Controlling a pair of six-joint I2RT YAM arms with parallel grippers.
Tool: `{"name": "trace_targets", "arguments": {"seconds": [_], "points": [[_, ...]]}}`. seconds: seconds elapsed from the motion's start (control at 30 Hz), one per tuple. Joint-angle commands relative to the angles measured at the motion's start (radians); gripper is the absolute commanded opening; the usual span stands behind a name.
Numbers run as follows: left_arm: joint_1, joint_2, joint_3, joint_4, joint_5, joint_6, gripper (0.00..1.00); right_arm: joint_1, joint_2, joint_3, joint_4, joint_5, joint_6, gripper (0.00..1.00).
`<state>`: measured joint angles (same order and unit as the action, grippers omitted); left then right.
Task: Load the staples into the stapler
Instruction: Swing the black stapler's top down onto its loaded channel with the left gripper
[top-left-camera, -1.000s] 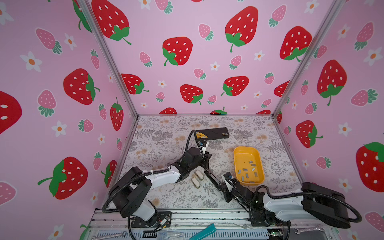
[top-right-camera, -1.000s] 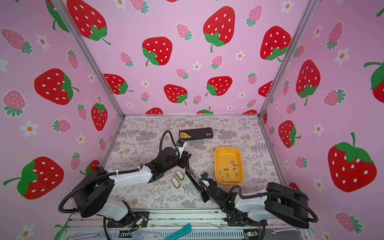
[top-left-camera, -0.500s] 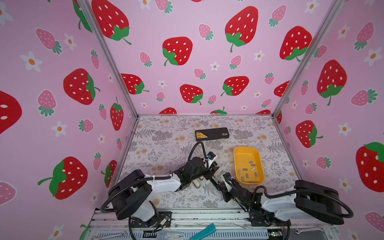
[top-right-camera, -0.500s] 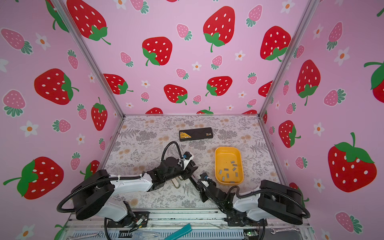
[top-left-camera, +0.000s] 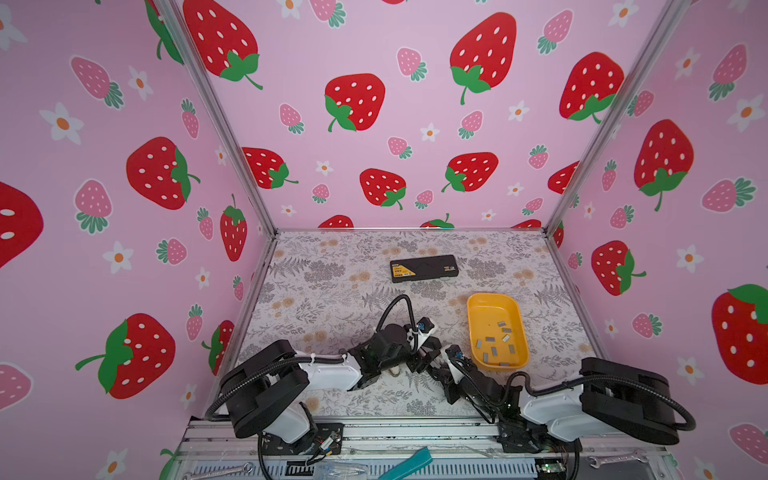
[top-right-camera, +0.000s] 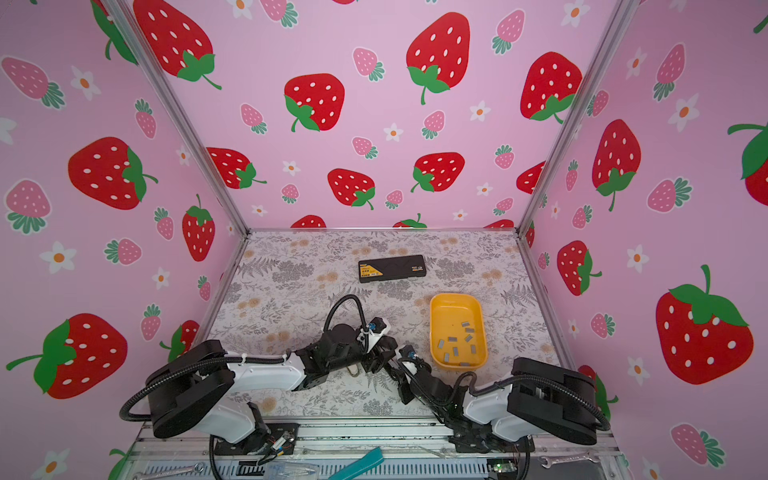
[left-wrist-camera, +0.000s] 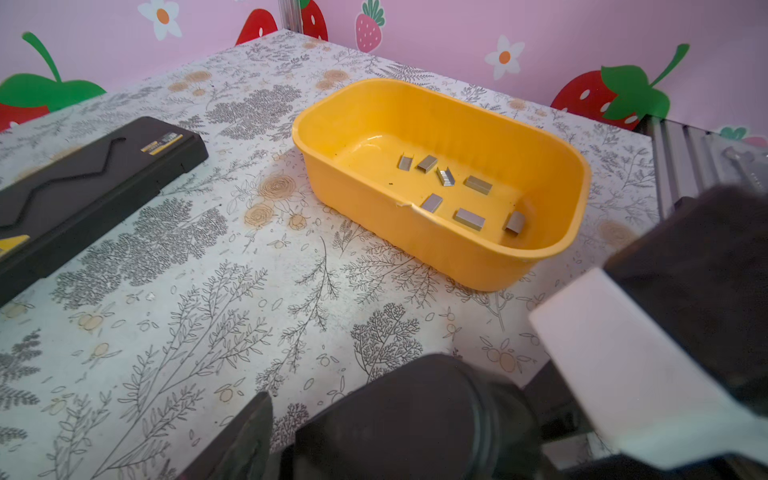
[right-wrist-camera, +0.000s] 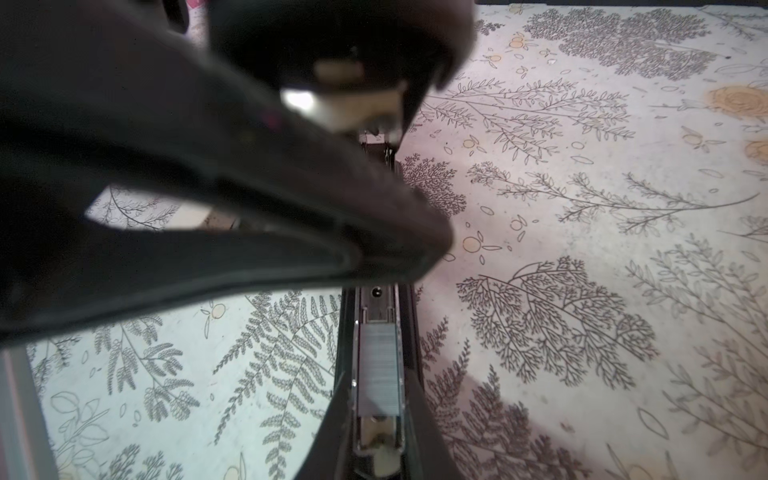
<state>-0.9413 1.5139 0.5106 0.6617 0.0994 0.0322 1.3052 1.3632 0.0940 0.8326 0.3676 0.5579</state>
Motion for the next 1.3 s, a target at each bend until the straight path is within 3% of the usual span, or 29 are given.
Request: {"name": "trace_targets", "arguments": {"seconds": [0.0,0.3,0.73,0.83,1.0,1.27], "points": [[-0.002,0.008,-0.009,0.066,0.004,0.018,0.82,0.003,0.02,-0.011,0.027,0.029,0.028,0.06],[-0.007,-0.026,-0.026,0.089,0.025,0.024,0.89,0.003,0.058,0.002,0.037,0.031,0.03,0.06],[-0.01,-0.162,-0.055,0.032,-0.005,0.039,0.9,0.003,0.122,0.043,0.032,0.018,0.035,0.07],[-0.01,-0.189,-0.061,0.019,-0.051,0.037,0.9,0.003,0.129,0.048,0.033,0.016,0.035,0.08],[-0.007,-0.189,-0.052,-0.005,-0.246,-0.01,0.92,0.007,0.106,0.053,0.001,0.012,0.039,0.32],[-0.005,-0.128,0.037,-0.105,-0.383,-0.095,0.92,0.03,-0.121,0.026,-0.141,0.05,0.026,0.36]]}}
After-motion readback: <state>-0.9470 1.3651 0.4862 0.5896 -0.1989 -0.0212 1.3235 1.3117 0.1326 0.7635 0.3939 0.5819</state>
